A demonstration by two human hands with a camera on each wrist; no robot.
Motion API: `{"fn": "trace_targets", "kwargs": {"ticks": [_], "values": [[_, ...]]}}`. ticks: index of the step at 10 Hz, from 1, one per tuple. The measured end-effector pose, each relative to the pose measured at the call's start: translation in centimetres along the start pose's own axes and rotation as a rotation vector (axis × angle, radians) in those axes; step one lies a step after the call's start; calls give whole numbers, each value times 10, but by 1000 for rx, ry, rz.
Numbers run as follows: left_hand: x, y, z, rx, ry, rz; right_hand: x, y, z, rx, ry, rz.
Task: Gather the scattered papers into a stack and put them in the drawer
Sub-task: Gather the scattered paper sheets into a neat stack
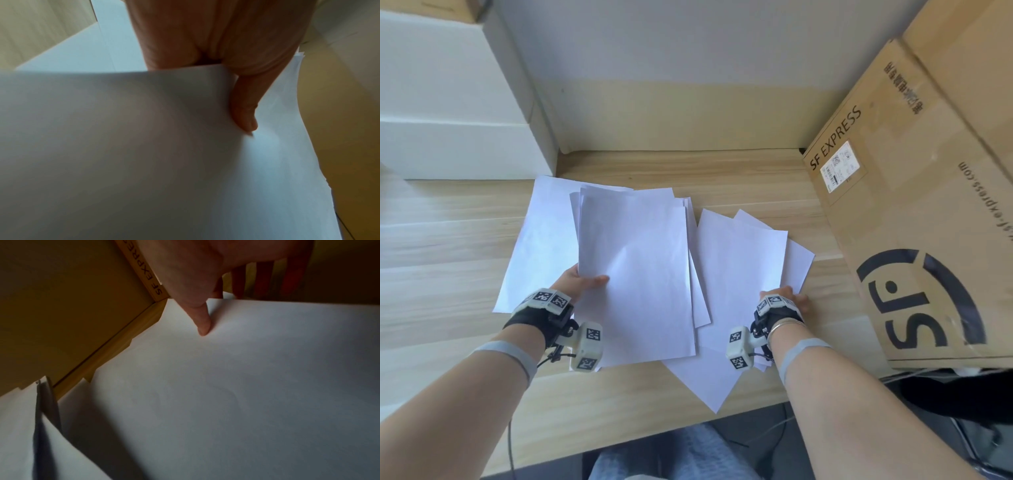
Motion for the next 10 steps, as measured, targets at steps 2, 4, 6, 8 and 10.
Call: {"fn": "trace_targets", "kwargs": {"ticks": [2,4,6,8,10], "values": [[7,-3,-4,5,-15,7,-6,-6,0,11,4,128],[7,-5,-8,-14,-1,-7,-19,-3,-9,-164,-12,-36],[10,-2,-7,-25,18,-9,-34,-10,-5,-289,84,-282],[7,-2,-8,-56,35,-58,-50,-33,-12,-403,55,-293],[4,-2,-12,-82,72,-103,-71,-54,-19,-469,103,-259]]}}
Point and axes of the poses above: each hand's wrist, its own z-axis away from the middle knuckle, its own x-axis out of the palm, y = z × x, the point moved 2 cm from there along -z, towards the middle knuckle, and after that the axes turned 5 degrees about x, right-handed, at the moved point
